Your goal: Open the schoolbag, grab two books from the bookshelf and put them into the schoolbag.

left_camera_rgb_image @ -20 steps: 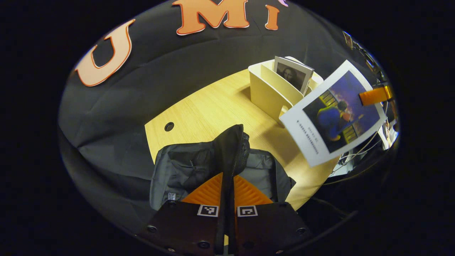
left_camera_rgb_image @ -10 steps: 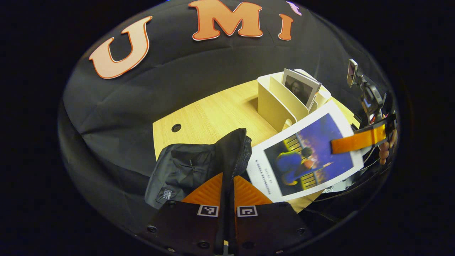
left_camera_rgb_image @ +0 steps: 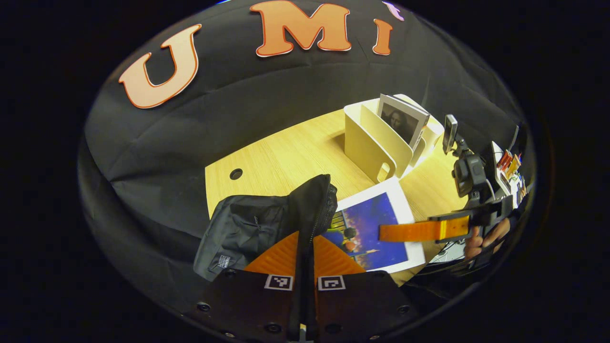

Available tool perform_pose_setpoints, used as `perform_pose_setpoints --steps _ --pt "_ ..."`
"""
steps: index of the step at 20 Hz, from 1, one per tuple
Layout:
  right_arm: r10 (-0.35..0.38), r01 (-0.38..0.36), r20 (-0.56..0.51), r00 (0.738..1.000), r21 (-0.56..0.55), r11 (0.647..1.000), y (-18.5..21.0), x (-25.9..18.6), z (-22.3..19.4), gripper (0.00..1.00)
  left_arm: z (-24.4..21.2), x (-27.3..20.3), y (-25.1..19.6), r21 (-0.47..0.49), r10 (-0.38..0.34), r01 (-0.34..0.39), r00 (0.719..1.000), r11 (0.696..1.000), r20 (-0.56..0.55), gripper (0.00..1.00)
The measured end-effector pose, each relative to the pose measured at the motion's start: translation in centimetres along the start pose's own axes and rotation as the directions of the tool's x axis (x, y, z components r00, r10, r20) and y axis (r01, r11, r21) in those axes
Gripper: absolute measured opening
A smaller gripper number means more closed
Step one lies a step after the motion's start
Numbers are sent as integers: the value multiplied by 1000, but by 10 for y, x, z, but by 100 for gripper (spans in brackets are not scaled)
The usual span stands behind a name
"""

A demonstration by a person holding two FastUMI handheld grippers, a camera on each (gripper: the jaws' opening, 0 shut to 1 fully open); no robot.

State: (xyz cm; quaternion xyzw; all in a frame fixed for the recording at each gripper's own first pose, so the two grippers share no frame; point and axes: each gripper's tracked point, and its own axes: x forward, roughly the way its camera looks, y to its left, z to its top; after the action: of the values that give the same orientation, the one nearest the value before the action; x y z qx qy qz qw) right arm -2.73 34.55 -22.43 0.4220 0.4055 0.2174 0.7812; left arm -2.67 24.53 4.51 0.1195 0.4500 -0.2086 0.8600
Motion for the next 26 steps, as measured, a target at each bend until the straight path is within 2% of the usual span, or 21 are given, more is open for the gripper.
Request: perform_pose_setpoints --steps 9,14,16,17,18,20,21,23,26 --pt "30 -34 43 999 113 993 -1 60 -21 28 0 3 -14 -39 -28 29 999 999 26 5" --pt "56 -59 27 998 118 991 5 91 -31 31 1 9 -27 -48 -40 41 999 998 30 5" --pt "35 -32 -21 999 124 992 4 95 -38 34 1 10 -23 -55 -29 30 999 998 29 5" --pt "-4 13 -80 997 105 994 -2 95 -47 39 -2 10 -19 -66 -26 27 999 997 27 5" --pt "-40 50 -140 989 70 996 -9 92 -54 29 -1 9 -15 -75 -24 26 999 997 34 5" --pt "-89 89 -214 973 -9 996 -14 75 -62 77 -1 10 -8 -81 -19 22 999 996 37 5" --pt "-115 109 -231 966 -41 993 -17 67 -61 80 -2 10 -6 -78 -19 22 999 997 37 5" --pt "-167 147 -254 953 -95 985 -26 47 -53 97 -2 11 -6 -76 -29 32 999 997 44 5" --pt "-242 197 -220 945 -209 958 -37 7 -23 98 -7 16 -8 -57 -56 58 997 997 45 5"
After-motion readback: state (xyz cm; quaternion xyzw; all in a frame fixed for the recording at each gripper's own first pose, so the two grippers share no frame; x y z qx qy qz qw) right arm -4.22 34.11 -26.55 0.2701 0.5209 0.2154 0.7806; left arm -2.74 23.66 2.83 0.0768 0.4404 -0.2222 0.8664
